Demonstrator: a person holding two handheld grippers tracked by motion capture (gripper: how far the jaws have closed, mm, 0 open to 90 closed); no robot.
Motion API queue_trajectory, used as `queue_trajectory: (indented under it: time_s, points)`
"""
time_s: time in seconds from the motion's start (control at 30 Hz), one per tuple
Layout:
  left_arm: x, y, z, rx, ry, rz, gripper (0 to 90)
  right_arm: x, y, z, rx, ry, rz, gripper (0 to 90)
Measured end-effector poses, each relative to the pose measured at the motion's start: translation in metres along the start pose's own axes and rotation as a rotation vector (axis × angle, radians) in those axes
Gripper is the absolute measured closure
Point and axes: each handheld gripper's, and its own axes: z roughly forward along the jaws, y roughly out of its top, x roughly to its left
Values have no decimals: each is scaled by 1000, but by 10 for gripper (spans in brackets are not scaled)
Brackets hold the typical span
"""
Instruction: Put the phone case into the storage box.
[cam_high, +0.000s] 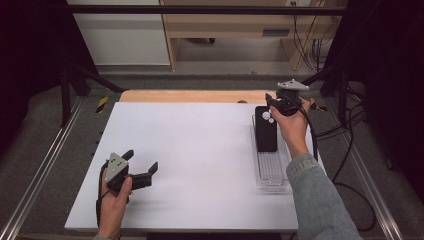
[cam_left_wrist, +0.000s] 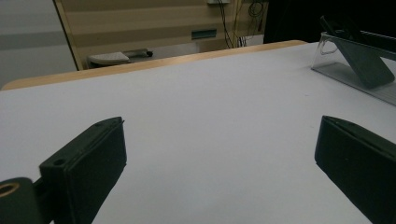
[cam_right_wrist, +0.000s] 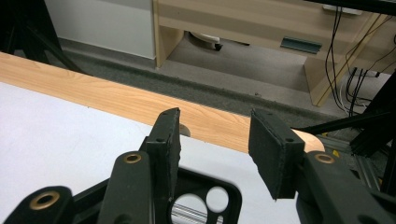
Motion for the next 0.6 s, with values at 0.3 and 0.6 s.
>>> queue_trajectory:
  time_s: [0.3,0.6]
  points:
    - [0,0,0,-2,0,-2,22,1,2,-3,-5,2,5,513]
    - [0,0,0,-2,0,0,22,1,2,-5,-3,5,6,487]
